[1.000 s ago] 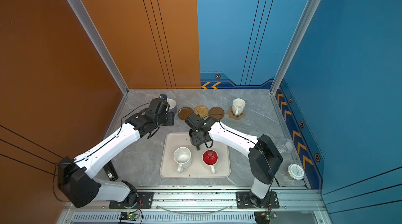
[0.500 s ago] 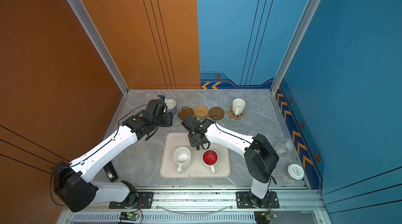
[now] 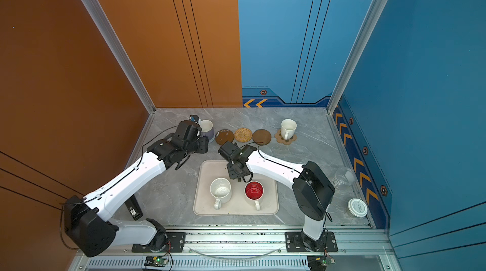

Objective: Place cups on coasters
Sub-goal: Pick up the cup from the tray.

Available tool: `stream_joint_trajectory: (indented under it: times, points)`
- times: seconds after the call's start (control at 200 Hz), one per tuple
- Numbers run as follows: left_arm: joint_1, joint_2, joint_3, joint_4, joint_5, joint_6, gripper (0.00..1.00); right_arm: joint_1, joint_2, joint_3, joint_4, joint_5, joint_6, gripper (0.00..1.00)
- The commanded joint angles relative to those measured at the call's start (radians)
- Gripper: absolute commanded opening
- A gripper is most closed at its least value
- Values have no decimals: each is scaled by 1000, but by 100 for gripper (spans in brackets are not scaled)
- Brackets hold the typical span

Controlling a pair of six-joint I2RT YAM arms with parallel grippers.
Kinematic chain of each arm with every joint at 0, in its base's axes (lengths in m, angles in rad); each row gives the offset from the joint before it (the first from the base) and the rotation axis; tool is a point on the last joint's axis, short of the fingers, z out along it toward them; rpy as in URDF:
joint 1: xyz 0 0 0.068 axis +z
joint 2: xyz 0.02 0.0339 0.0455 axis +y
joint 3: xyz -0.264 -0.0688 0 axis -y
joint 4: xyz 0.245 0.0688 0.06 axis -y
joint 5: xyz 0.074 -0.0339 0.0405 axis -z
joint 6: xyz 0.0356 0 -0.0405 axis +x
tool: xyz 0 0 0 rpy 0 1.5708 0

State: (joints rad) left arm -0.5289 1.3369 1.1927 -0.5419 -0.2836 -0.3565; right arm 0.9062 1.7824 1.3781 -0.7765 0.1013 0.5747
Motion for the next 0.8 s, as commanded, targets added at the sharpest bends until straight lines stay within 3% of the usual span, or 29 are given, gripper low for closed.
stream_joint_trajectory:
  times: [0.0,0.195,0.796]
  points:
    - [8,-18,-10,-1,2,8,61,11,9,-14,-25,42,29,38]
    - [9,-18,-11,-1,4,8,62,7,16,-28,-23,55,46,34]
    - [9,-19,-13,0,0,5,62,-8,52,-41,29,17,53,32]
